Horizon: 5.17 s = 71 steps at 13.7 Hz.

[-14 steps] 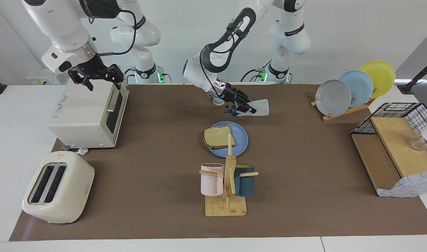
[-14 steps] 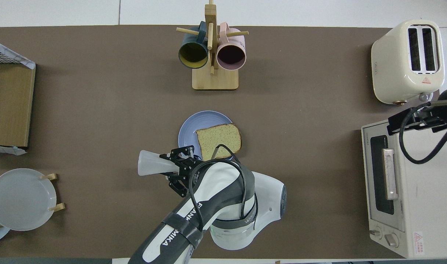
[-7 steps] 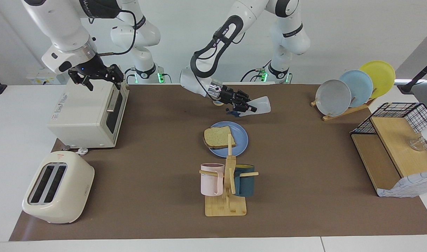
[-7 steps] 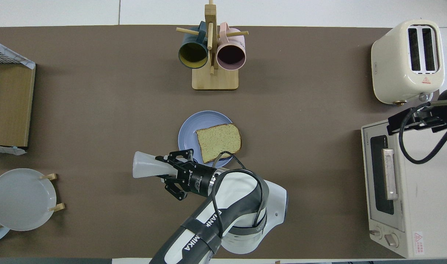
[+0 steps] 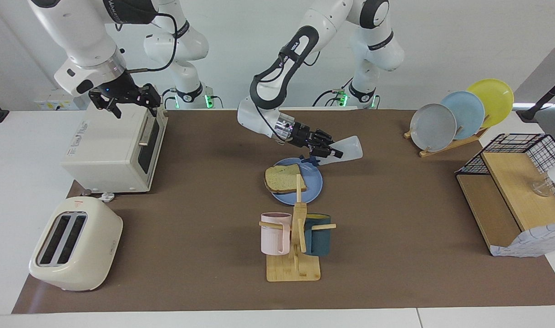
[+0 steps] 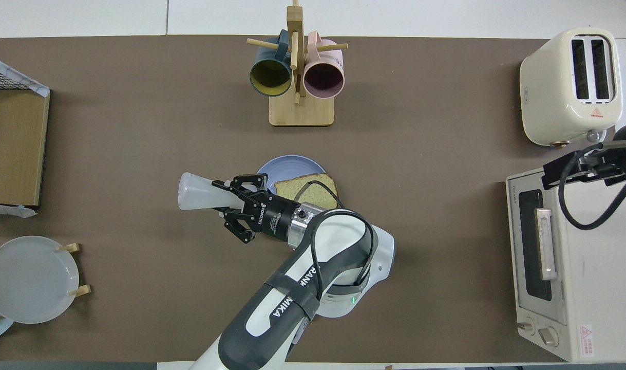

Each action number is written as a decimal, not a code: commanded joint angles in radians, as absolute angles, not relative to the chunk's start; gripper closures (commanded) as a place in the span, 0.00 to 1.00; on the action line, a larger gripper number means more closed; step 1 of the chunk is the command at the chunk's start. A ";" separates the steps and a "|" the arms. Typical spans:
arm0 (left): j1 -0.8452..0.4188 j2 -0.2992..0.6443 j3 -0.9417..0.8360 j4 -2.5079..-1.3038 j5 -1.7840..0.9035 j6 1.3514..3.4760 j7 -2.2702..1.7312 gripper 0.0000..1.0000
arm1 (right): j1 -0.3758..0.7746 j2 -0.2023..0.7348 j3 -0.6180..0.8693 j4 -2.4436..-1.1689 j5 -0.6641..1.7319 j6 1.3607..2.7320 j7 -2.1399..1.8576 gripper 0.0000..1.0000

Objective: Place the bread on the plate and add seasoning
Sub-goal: 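Shake the inverted bottle over the bread with the left gripper, then carry the bottle back beside the mug rack with the left gripper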

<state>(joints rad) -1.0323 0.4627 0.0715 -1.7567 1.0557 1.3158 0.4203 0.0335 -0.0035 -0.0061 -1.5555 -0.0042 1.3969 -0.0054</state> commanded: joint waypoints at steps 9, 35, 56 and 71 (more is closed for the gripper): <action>-1.085 0.482 0.072 -1.747 1.040 1.331 0.428 1.00 | 0.018 -0.021 0.003 -1.583 -0.011 1.420 -0.025 0.00; -1.020 0.584 0.072 -1.697 1.169 1.385 0.430 1.00 | 0.018 -0.021 0.003 -1.582 -0.011 1.420 -0.025 0.00; -0.617 0.282 0.077 -1.698 0.651 1.817 0.387 1.00 | 0.018 -0.021 0.003 -1.582 -0.011 1.420 -0.025 0.00; -0.308 0.278 0.077 -1.946 0.299 2.869 -0.369 1.00 | 0.018 -0.021 0.003 -1.582 -0.011 1.420 -0.025 0.00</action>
